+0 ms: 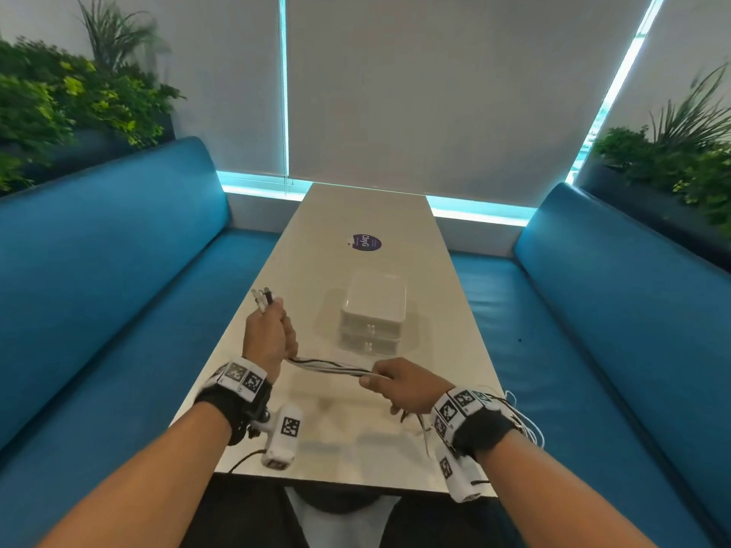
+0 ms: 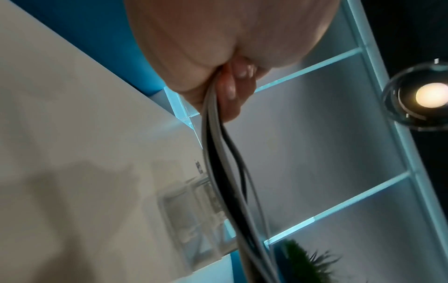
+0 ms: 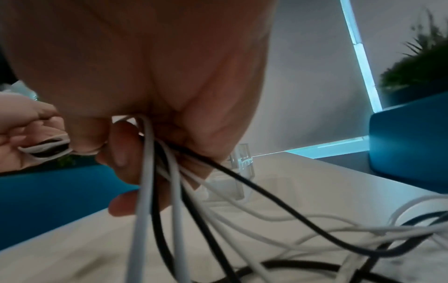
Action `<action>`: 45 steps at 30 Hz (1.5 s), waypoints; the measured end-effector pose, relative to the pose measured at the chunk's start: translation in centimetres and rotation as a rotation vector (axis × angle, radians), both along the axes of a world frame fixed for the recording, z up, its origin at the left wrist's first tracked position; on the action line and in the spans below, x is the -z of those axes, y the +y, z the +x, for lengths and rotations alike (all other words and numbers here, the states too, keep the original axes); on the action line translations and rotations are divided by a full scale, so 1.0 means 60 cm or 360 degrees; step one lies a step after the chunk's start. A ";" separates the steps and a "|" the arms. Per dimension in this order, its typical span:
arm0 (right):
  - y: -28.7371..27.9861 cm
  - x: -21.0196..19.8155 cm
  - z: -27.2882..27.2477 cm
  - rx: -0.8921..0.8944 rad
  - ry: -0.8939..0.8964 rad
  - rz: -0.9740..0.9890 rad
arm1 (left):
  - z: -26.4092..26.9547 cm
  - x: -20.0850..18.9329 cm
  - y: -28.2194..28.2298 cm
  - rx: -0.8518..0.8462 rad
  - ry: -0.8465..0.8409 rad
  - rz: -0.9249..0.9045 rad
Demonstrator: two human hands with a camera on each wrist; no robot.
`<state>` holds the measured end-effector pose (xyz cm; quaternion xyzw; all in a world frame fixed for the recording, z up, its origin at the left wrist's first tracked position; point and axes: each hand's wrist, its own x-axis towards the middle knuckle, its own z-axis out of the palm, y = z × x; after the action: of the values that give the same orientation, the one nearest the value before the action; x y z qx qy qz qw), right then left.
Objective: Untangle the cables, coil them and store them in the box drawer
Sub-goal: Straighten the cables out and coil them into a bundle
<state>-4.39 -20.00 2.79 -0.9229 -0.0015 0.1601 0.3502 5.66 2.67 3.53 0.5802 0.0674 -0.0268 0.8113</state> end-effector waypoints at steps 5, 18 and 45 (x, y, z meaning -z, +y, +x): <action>0.001 0.005 0.009 0.0061 0.0072 0.0121 | -0.005 0.024 -0.017 0.0346 -0.0265 0.0994; 0.000 -0.010 0.038 0.0069 -0.0013 0.0209 | -0.073 0.029 -0.054 0.1263 -0.0773 0.1761; -0.020 0.017 0.019 0.0118 -0.0376 0.0014 | -0.069 0.025 -0.091 0.1264 -0.0527 0.1679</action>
<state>-3.24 -21.17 1.80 -0.9332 -0.0093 0.0372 0.3574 1.52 -2.77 2.04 0.8754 -0.2717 -0.1969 0.3480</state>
